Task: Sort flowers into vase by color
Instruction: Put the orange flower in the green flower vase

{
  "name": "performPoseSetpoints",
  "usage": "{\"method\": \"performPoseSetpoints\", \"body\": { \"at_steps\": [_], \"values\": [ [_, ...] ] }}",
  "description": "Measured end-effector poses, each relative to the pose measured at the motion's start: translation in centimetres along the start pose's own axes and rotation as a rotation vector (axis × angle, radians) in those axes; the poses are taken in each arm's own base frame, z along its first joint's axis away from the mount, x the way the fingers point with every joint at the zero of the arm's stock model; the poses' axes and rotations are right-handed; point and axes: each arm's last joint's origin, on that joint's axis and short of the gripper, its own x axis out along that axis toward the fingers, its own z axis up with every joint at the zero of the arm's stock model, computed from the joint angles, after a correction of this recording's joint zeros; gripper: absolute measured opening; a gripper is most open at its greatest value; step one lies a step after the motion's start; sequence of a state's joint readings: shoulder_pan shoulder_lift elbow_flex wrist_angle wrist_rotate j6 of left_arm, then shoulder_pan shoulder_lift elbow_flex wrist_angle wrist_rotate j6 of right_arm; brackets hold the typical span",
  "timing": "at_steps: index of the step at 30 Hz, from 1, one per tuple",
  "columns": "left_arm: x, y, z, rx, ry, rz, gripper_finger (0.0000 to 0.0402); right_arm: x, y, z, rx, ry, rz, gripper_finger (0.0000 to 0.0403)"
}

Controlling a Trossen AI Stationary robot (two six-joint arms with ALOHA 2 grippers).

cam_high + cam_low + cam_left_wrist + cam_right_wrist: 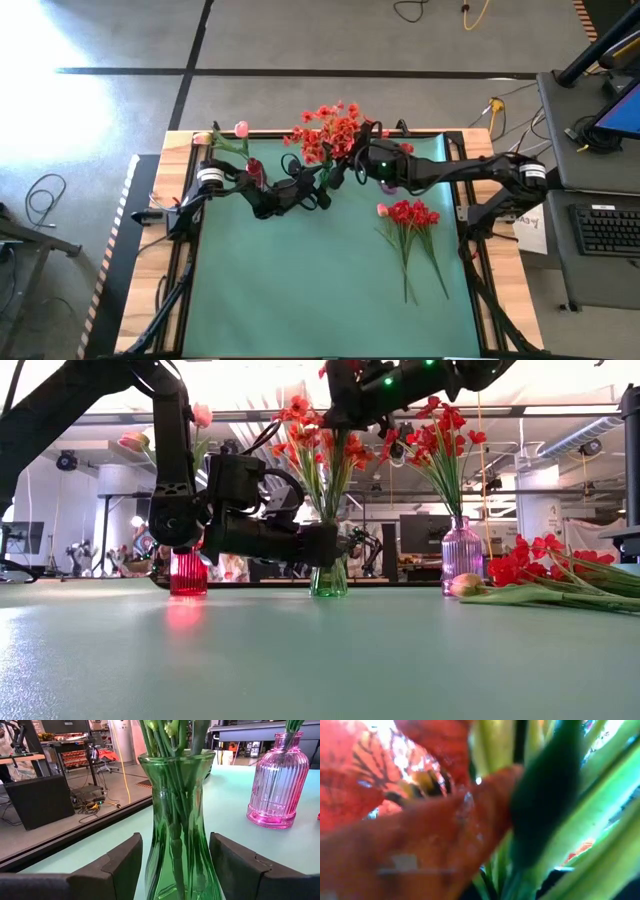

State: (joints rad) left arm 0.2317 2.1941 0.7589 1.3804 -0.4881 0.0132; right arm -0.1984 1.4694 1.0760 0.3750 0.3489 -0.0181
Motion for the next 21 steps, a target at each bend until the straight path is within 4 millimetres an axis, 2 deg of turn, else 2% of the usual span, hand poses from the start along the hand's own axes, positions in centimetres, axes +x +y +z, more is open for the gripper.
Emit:
{"method": "performPoseSetpoints", "body": {
  "at_steps": [9, 21],
  "values": [
    [0.00, 0.00, 0.00, 0.000, 0.000, 0.000, 0.0209, 0.54, -0.03, -0.64, -0.026, 0.016, 0.010, 0.0011],
    [0.00, 0.00, 0.01, -0.001, -0.001, 0.000, 0.0209, 0.87, 0.08, -0.04, -0.034, -0.020, 0.009, 0.0011]
  ]
}}
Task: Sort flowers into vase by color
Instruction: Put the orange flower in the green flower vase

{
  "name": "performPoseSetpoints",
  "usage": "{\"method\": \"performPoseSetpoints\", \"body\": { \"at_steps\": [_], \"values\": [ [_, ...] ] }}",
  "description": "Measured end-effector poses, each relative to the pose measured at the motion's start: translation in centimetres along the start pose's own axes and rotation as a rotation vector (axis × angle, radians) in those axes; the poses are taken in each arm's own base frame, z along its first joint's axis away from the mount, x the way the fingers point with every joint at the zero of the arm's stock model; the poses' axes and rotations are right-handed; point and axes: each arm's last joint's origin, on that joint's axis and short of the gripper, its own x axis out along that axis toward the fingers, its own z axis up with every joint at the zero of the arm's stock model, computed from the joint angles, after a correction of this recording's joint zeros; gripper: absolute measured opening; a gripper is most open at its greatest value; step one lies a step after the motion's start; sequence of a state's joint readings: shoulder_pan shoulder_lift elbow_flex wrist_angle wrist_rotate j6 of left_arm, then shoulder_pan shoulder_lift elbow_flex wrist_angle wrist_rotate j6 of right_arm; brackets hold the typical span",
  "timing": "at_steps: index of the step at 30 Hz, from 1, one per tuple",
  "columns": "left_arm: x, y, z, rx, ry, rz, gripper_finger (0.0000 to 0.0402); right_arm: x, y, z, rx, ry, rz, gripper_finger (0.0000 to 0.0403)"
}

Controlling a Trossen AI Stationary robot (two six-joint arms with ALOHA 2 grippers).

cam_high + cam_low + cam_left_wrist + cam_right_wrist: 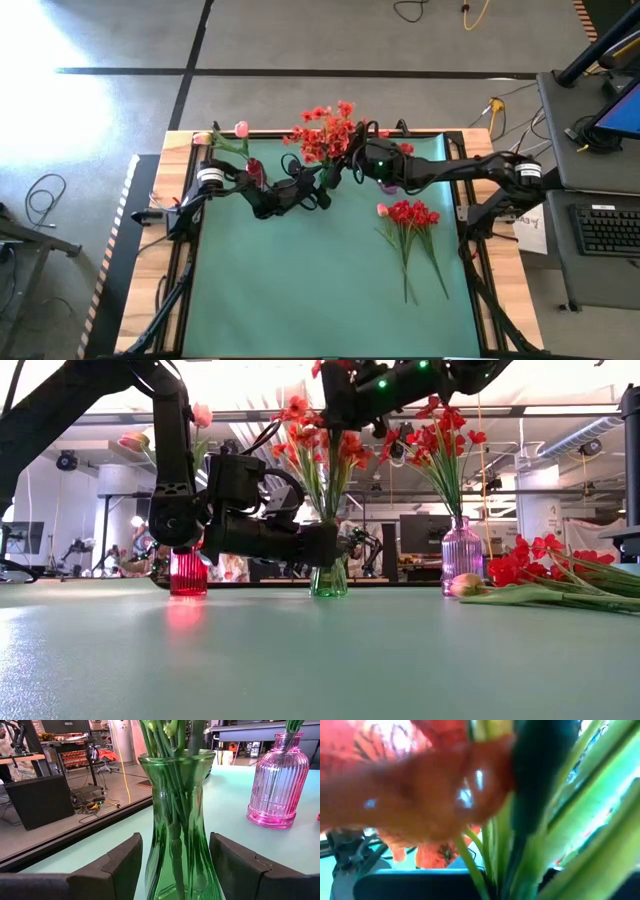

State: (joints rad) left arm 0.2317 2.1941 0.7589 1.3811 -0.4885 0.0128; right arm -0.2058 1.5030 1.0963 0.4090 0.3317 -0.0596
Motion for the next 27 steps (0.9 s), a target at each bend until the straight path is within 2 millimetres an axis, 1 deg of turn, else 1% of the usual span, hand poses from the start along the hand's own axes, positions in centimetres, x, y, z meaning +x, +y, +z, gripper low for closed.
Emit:
{"method": "performPoseSetpoints", "body": {
  "at_steps": [9, 14, 19, 27],
  "values": [
    [0.0, 0.0, 0.0, 0.000, 0.001, 0.000, 0.0209, 1.9, 0.7, -1.2, -0.021, 0.035, 0.002, 0.0011],
    [0.0, 0.0, 0.0, 0.002, 0.003, 0.000, 0.0209, 2.7, 1.0, -1.1, -0.052, 0.038, 0.004, 0.0011],
    [0.0, 0.0, 0.0, 0.002, 0.004, 0.000, 0.0209, 3.1, 1.1, -1.0, -0.068, 0.058, 0.006, 0.0011],
    [0.0, 0.0, -0.1, 0.002, 0.005, 0.000, 0.0209, 3.4, 1.1, -1.8, -0.080, 0.102, 0.003, 0.0011]
  ]
}}
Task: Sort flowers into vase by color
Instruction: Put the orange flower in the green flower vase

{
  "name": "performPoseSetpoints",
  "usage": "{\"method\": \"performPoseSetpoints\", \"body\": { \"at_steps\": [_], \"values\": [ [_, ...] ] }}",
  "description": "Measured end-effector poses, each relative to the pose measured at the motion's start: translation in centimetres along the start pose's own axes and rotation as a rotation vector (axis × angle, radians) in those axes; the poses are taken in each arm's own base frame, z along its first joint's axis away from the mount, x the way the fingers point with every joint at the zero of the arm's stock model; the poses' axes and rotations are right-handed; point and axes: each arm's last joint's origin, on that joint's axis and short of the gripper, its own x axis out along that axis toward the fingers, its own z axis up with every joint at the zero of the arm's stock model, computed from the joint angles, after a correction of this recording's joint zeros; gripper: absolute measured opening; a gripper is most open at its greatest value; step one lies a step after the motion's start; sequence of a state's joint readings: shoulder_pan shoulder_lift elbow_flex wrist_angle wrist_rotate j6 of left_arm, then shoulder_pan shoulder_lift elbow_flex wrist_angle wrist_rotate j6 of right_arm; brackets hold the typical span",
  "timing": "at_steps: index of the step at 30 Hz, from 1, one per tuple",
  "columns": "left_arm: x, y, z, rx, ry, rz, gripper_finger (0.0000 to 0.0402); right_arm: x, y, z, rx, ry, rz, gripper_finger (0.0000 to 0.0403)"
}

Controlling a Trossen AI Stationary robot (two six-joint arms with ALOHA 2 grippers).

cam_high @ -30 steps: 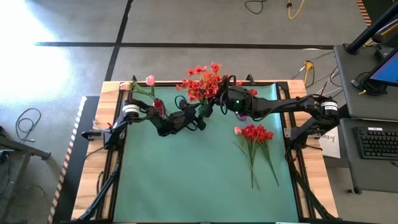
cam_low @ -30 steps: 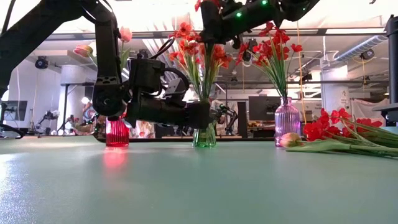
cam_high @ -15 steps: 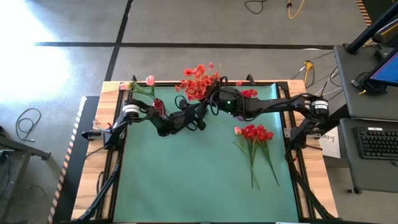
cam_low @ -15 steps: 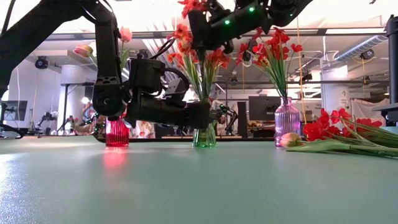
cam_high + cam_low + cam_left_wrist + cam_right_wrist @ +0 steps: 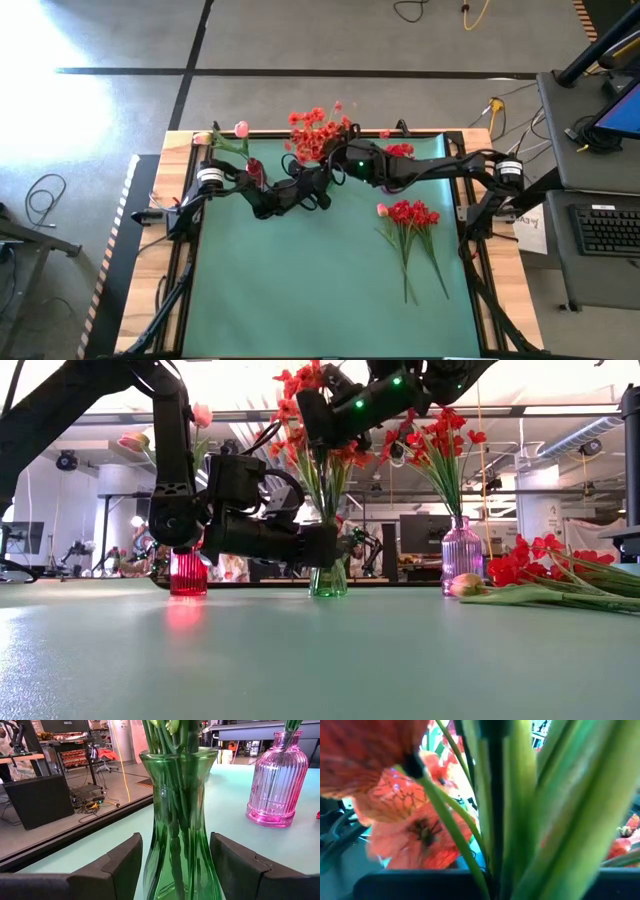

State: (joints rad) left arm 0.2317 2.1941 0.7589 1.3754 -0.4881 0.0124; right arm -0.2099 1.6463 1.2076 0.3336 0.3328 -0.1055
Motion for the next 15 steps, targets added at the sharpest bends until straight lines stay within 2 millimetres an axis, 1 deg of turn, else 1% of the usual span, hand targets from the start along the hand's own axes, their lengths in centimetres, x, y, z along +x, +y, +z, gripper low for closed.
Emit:
{"method": "performPoseSetpoints", "body": {
  "at_steps": [6, 15],
  "values": [
    [0.0, 0.0, 0.0, 0.001, 0.002, 0.000, 0.0209, 0.2, -0.5, -0.4, 0.008, 0.034, -0.010, 0.0011],
    [0.0, 0.0, 0.0, 0.001, 0.002, 0.000, 0.0209, 0.0, -0.4, -1.5, 0.004, 0.073, -0.014, 0.0011]
  ]
}}
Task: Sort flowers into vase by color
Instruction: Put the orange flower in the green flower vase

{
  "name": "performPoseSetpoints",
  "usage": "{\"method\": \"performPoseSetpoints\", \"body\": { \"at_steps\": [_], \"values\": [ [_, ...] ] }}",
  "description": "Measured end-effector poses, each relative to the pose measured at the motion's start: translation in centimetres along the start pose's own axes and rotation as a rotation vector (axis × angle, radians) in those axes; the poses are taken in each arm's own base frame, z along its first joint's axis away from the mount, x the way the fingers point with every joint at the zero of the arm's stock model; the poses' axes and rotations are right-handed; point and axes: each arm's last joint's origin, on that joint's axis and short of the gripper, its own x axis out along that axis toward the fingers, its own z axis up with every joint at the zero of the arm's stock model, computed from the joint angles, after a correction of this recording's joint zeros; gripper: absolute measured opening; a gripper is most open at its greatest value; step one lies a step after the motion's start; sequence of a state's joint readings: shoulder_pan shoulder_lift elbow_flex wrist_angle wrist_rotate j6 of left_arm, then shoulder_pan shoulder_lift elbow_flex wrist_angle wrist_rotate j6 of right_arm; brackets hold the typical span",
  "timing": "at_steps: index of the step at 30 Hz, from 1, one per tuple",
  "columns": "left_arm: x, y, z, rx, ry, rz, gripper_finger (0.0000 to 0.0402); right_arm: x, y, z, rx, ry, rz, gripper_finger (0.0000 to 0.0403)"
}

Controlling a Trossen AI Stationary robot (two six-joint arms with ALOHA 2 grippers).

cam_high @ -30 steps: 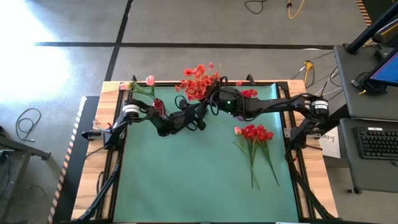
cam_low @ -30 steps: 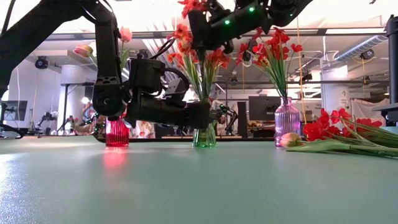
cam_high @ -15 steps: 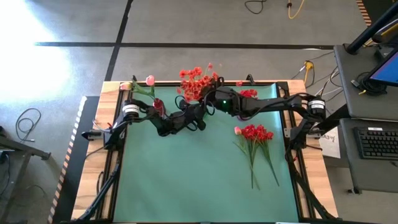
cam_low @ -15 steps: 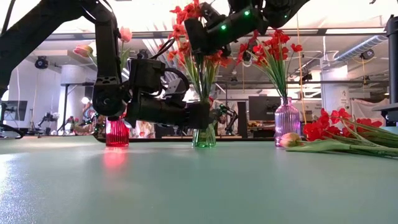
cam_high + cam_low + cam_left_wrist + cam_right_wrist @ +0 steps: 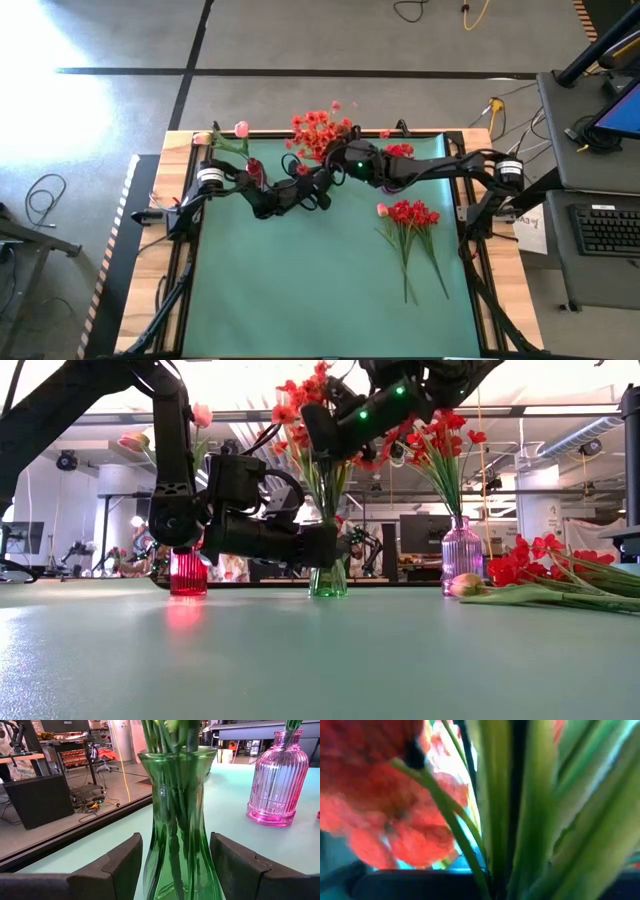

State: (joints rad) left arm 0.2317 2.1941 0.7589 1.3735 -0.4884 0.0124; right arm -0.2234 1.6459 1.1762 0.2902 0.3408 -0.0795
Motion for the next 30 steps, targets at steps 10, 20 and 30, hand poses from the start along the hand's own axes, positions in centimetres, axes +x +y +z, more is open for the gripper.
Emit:
{"method": "performPoseSetpoints", "body": {
  "at_steps": [10, 20, 30],
  "values": [
    [0.0, 0.0, 0.0, 0.000, 0.000, 0.000, 0.0209, -0.3, -0.1, 0.2, 0.003, -0.004, 0.000, 0.0029],
    [0.0, 0.0, 0.0, 0.000, -0.001, 0.001, 0.0209, -0.9, -0.3, 0.7, 0.016, -0.003, 0.003, 0.0130],
    [0.0, 0.0, 0.0, 0.000, -0.001, 0.003, 0.0209, -2.3, -0.4, 1.6, 0.010, 0.017, 0.020, 0.0175]
  ]
}}
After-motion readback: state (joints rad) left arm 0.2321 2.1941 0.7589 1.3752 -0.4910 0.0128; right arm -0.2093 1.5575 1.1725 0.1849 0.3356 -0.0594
